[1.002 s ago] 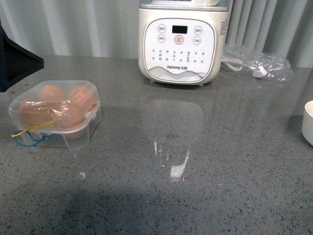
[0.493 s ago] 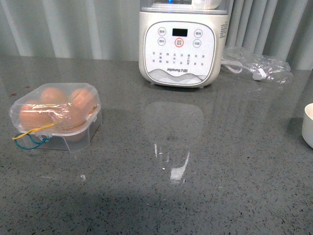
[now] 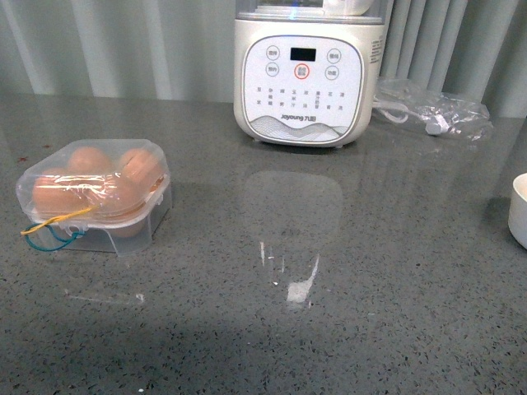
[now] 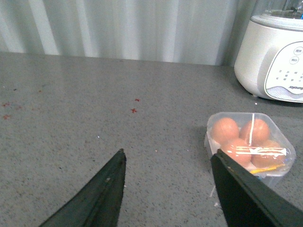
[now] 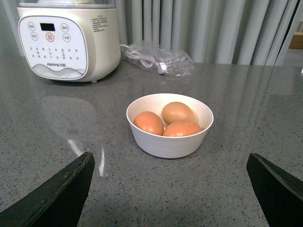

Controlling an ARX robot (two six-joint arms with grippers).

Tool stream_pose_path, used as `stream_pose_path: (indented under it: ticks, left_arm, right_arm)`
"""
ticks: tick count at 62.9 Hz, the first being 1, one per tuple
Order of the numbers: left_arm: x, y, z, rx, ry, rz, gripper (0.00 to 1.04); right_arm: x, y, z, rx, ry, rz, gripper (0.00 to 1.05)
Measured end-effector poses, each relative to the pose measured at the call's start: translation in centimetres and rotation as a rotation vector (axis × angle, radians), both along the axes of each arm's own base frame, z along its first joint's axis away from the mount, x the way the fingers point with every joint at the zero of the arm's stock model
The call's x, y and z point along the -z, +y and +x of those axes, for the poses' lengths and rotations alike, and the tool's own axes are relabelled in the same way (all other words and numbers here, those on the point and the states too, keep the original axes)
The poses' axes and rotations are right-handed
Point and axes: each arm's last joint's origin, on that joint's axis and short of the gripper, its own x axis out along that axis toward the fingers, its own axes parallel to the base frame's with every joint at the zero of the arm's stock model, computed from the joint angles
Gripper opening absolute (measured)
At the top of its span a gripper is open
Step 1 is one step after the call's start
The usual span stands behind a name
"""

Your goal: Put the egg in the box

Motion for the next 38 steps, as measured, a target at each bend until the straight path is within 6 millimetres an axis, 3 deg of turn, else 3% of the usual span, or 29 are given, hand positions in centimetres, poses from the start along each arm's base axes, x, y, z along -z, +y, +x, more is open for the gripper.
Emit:
stream_pose_path:
  ticks: [13,38]
  left_arm:
    - [2.4,-1.6,-1.0,0.005,-0.003,-0.02,0.03]
    - [4.4,-3.5,-2.1,0.019,-0.005,-0.021,0.04]
  right_arm:
    - [0.0,0.0,0.0,0.0,0.0,0.0,0.98]
    - [0.0,0.0,0.0,0.0,0.0,0.0,0.98]
